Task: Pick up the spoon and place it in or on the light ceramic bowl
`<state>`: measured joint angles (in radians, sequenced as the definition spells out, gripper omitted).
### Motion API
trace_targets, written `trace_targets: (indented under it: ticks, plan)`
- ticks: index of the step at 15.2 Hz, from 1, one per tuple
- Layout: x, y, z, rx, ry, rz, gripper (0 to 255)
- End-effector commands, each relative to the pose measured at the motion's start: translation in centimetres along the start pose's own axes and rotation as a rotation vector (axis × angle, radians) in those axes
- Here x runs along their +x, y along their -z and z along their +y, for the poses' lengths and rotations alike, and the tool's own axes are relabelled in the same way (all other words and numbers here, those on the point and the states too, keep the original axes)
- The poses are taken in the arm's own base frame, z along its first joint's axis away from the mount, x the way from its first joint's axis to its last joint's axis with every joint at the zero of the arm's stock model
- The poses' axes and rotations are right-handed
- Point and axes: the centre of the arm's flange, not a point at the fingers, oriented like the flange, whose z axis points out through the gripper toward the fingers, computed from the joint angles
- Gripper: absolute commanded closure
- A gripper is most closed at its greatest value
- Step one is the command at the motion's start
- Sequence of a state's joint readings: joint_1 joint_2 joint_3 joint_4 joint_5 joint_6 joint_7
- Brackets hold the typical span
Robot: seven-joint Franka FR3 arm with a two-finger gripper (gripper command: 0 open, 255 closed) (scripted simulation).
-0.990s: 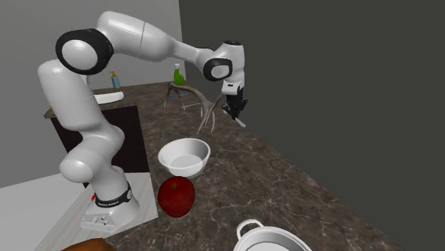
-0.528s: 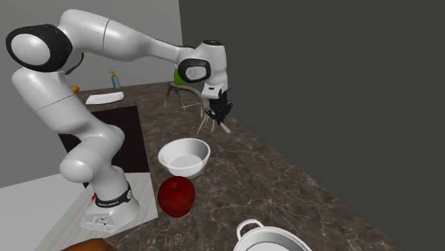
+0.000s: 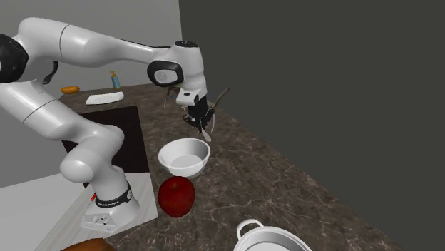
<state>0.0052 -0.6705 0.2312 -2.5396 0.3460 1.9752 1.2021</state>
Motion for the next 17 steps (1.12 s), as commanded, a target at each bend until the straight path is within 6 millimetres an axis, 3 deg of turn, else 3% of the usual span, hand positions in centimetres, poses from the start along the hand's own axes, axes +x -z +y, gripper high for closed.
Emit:
trace_targets:
  ticks: [1,6,17]
  plan:
    - [0.1,0.7,2.7,0.0,0.001,-0.001,255]
    - [1.2,1.9,8.5,0.0,0.001,-0.001,255]
    - [2.0,-3.7,9.3,0.0,0.001,-0.001,255]
